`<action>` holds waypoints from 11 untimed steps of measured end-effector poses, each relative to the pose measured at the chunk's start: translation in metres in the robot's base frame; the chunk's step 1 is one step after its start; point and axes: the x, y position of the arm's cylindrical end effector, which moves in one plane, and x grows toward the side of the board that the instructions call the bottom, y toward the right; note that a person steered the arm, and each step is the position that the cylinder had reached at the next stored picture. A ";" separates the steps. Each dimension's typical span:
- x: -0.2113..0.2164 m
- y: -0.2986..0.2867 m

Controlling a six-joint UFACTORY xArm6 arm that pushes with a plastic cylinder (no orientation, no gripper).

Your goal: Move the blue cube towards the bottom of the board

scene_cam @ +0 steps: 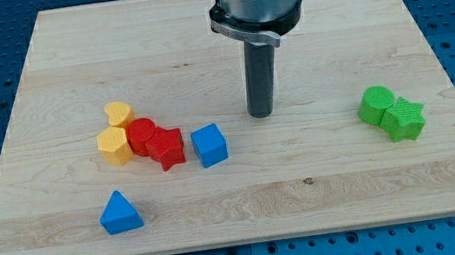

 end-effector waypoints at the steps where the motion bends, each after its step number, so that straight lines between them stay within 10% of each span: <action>1: -0.002 -0.006; 11: 0.071 -0.067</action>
